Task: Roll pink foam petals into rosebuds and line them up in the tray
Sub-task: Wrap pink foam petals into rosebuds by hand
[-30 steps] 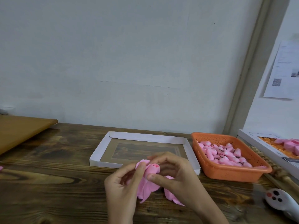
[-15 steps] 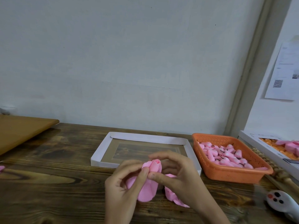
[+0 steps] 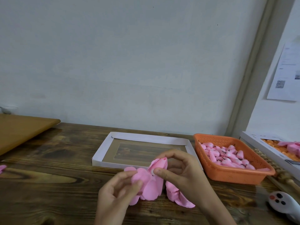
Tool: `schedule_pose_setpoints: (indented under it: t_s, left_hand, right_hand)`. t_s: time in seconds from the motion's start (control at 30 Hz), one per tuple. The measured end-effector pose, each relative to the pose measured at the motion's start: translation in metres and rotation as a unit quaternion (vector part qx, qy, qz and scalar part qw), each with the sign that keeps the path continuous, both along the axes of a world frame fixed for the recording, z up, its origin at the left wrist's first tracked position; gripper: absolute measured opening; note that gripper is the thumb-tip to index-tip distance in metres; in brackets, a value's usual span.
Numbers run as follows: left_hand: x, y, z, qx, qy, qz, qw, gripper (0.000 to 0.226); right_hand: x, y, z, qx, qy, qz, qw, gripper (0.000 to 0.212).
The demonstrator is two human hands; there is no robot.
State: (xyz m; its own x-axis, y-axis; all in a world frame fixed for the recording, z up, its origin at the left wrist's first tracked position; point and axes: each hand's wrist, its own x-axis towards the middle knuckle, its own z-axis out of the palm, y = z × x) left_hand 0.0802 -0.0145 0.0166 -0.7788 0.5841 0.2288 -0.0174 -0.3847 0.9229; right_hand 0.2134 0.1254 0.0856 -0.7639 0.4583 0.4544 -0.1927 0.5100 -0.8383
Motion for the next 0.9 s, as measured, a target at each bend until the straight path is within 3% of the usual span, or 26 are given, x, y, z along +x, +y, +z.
schedule_pose_setpoints:
  t_s: [0.1, 0.23, 0.3, 0.63, 0.9]
  left_hand:
    - [0.000, 0.002, -0.005, 0.033, -0.070, 0.044, 0.996, 0.048]
    - [0.007, 0.008, -0.004, 0.064, -0.088, 0.088, 0.990, 0.046]
    - [0.012, 0.010, -0.003, 0.072, -0.067, 0.119, 0.988, 0.048]
    - [0.033, 0.013, 0.021, 0.138, 0.079, 0.173, 0.972, 0.003]
    - [0.030, 0.009, 0.018, 0.111, 0.158, 0.172, 0.966, 0.014]
  right_hand:
    - [0.000, -0.001, 0.000, 0.003, -0.006, 0.000, 1.000, 0.023]
    - [0.000, -0.003, 0.001, 0.034, -0.025, 0.013, 0.999, 0.021]
    - [0.000, -0.005, 0.003, 0.061, -0.033, 0.016, 0.997, 0.020]
    - [-0.005, -0.013, 0.012, 0.163, -0.026, 0.004, 0.986, 0.018]
    - [-0.003, -0.017, 0.016, 0.139, -0.032, 0.000, 0.990, 0.019]
